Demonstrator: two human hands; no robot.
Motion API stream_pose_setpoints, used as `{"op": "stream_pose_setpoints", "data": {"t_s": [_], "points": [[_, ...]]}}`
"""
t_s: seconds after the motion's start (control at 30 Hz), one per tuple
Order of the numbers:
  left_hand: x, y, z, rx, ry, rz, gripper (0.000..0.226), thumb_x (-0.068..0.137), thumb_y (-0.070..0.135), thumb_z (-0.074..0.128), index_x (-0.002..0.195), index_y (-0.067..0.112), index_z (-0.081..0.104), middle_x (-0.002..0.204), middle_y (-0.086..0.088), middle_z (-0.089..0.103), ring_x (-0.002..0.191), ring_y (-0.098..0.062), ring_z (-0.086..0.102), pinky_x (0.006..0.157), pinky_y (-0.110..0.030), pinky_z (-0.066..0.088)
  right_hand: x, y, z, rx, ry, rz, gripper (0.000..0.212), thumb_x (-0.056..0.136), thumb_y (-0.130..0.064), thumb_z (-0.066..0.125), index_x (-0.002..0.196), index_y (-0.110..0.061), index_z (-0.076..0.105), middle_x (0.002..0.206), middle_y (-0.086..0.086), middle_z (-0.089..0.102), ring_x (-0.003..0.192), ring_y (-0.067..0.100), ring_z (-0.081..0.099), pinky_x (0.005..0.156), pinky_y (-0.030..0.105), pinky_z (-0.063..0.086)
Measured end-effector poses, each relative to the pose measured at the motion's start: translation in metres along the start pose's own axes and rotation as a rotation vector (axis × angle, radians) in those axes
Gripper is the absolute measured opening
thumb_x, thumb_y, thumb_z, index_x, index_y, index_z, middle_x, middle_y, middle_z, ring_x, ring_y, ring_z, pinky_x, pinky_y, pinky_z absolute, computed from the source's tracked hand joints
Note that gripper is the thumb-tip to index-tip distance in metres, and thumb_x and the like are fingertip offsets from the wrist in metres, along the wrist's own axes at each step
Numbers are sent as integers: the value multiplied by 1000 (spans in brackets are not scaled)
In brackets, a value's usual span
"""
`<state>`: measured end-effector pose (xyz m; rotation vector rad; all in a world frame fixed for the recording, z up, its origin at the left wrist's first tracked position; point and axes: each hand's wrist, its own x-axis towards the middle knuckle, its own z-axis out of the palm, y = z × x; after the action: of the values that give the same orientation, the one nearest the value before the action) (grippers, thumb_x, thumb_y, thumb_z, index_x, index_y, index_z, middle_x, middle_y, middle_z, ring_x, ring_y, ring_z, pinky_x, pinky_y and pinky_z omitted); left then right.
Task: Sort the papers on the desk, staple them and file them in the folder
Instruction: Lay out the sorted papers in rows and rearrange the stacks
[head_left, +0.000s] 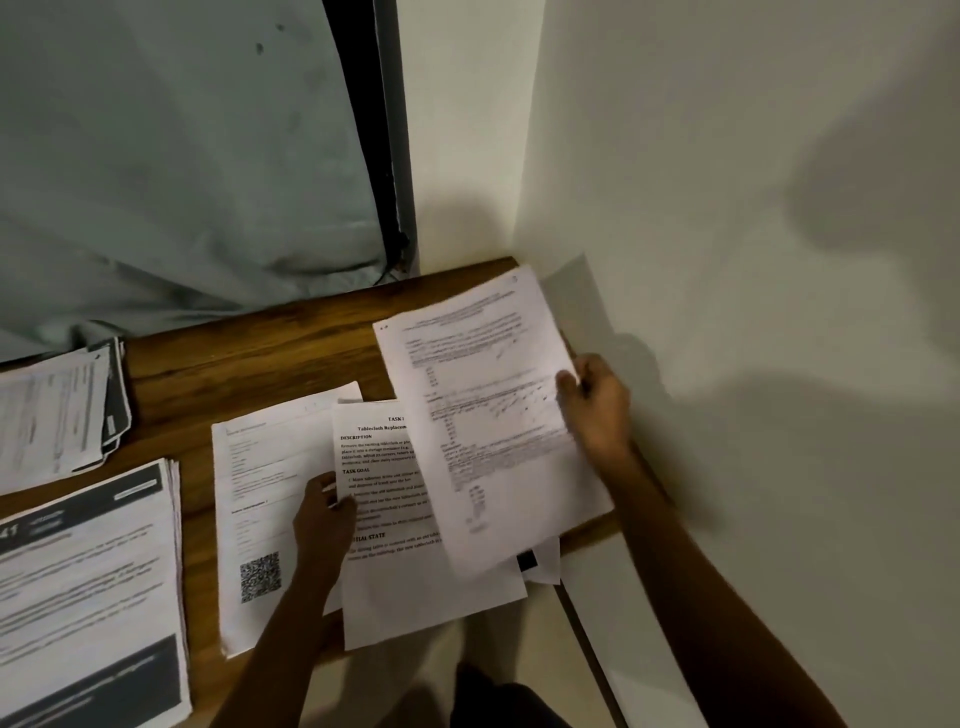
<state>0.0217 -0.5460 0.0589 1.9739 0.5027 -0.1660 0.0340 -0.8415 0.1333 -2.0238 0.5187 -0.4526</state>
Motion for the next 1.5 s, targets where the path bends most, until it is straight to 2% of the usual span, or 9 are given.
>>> {"op": "stream_pose_setpoints", "data": {"t_s": [0.2, 0.33, 0.43, 0.7, 0.8, 0.9, 1.0, 1.13, 1.5], "points": [[-6, -1, 4, -46, 60, 31, 31, 104, 19, 33, 125, 6, 52, 112, -10, 58, 93, -21, 51, 81, -37, 43, -76, 37, 67, -88, -202, 125, 6, 99, -21, 46, 93, -20, 48, 86, -15, 55, 69, -2, 55, 49, 4, 39], [-6, -6, 7, -137, 80, 23, 45, 103, 41, 26, 116, 12, 57, 106, -8, 60, 94, -24, 55, 84, -39, 43, -94, 48, 84, 4, -182, 222, 17, 99, -19, 41, 113, -14, 50, 108, -1, 59, 91, 10, 56, 73, 17, 49], [-7, -10, 10, -167, 79, 0, 44, 101, 46, 30, 116, 14, 56, 108, -5, 59, 95, -22, 54, 87, -37, 40, -96, 50, 88, -51, -213, 164, 14, 99, -18, 43, 110, -13, 50, 102, -4, 55, 84, 4, 51, 85, 29, 51], [-12, -10, 9, -43, 46, 66, 39, 91, 6, 59, 129, 3, 48, 120, -19, 61, 91, -26, 59, 76, -37, 48, -86, 65, 84, -372, -205, 66, 35, 96, -25, 50, 128, -11, 49, 129, 9, 49, 119, 23, 42, 102, 33, 37], [-12, -11, 9, -3, 69, 74, 42, 90, 0, 57, 130, 4, 46, 124, -20, 60, 104, -36, 61, 81, -44, 50, -69, 71, 67, -523, -39, 255, 51, 92, -38, 54, 135, -14, 40, 138, 11, 40, 126, 28, 37, 103, 40, 33], [-11, -14, 14, 60, 83, 162, 52, 89, 1, 60, 136, 4, 40, 132, -21, 52, 117, -39, 54, 92, -50, 46, -58, 81, 56, -544, -49, 380, 60, 91, -39, 56, 138, -10, 34, 142, 14, 37, 131, 32, 34, 107, 43, 30], [-11, -27, 20, 268, 36, 353, 70, 89, 24, 62, 147, 5, 26, 150, -19, 29, 137, -37, 29, 109, -51, 28, -53, 95, 59, -501, -56, 375, 53, 91, -34, 57, 133, -9, 38, 137, 13, 44, 127, 32, 39, 107, 42, 33], [-8, -51, 30, 682, -103, 625, 83, 88, 68, 26, 152, 16, 16, 158, -9, 6, 145, -33, 3, 115, -48, 4, -55, 103, 66, -359, -5, 358, 29, 89, -27, 61, 112, -12, 53, 114, 9, 59, 108, 29, 55, 94, 44, 47], [-13, -73, 39, 909, -216, 668, 77, 90, 68, 25, 151, 20, 24, 159, -10, 15, 145, -33, 10, 117, -44, 0, -44, 66, 42, -144, 69, 213, 11, 98, -23, 48, 95, -12, 51, 87, 2, 59, 79, 17, 61, 67, 25, 48]]}}
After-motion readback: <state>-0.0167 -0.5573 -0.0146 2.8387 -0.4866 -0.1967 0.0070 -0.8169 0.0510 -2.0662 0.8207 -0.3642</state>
